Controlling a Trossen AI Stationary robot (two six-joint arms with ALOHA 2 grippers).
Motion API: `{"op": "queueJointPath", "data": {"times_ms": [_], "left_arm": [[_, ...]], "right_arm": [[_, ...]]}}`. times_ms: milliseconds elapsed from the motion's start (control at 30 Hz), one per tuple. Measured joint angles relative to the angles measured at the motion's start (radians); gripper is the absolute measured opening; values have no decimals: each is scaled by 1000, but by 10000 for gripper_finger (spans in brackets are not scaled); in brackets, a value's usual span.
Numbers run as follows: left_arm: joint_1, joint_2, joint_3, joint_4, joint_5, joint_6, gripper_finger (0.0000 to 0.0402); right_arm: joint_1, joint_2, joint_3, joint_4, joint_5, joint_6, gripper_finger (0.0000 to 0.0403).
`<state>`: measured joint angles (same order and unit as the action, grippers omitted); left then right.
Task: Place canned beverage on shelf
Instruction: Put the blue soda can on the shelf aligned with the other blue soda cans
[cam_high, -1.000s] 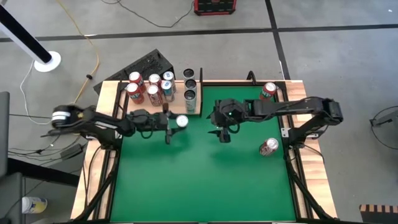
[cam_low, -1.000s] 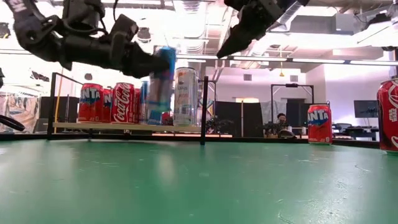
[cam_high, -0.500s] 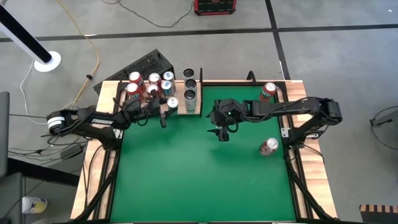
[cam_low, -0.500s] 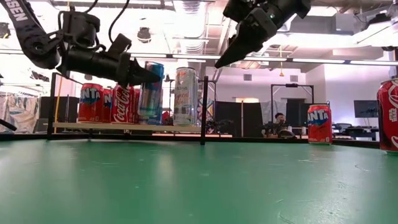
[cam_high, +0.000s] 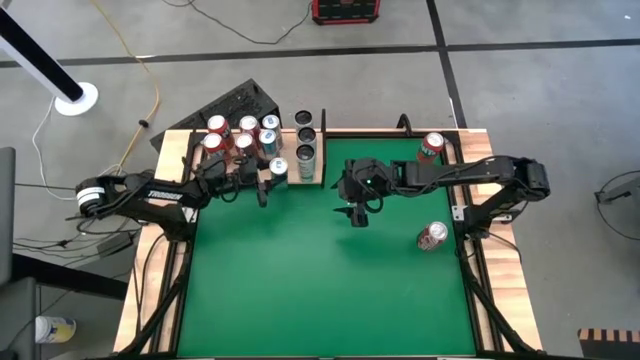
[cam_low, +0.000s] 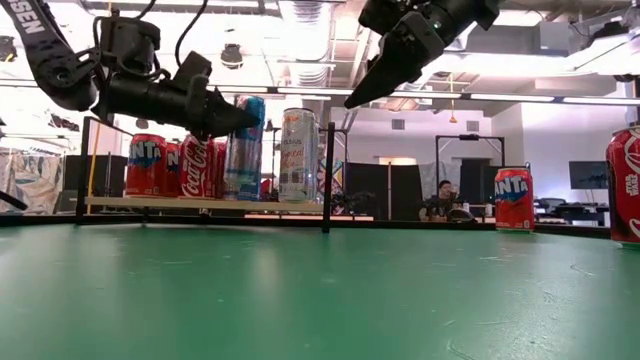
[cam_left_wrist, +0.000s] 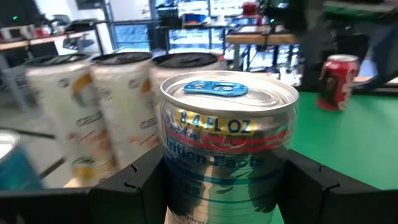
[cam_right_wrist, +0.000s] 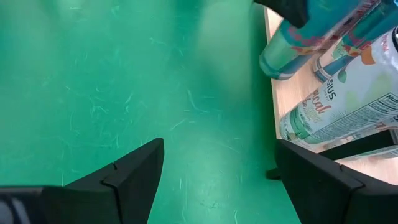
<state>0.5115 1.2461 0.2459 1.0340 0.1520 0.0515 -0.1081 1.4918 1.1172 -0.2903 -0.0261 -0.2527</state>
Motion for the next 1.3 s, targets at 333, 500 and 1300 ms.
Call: {"op": "queueJointPath", "data": {"times_ms": [333,500,1300], "left_arm": [[-109,0,0,18,-346,-56,206],[-160,0,0,32,-452,-60,206],[-173,287,12,290,-587,-35,212]], "right_arm": [[0,0,0,33,-1,-7,329],[0,0,0,39,-2,-8,329],[0,0,0,34,-2,-15,329]]}}
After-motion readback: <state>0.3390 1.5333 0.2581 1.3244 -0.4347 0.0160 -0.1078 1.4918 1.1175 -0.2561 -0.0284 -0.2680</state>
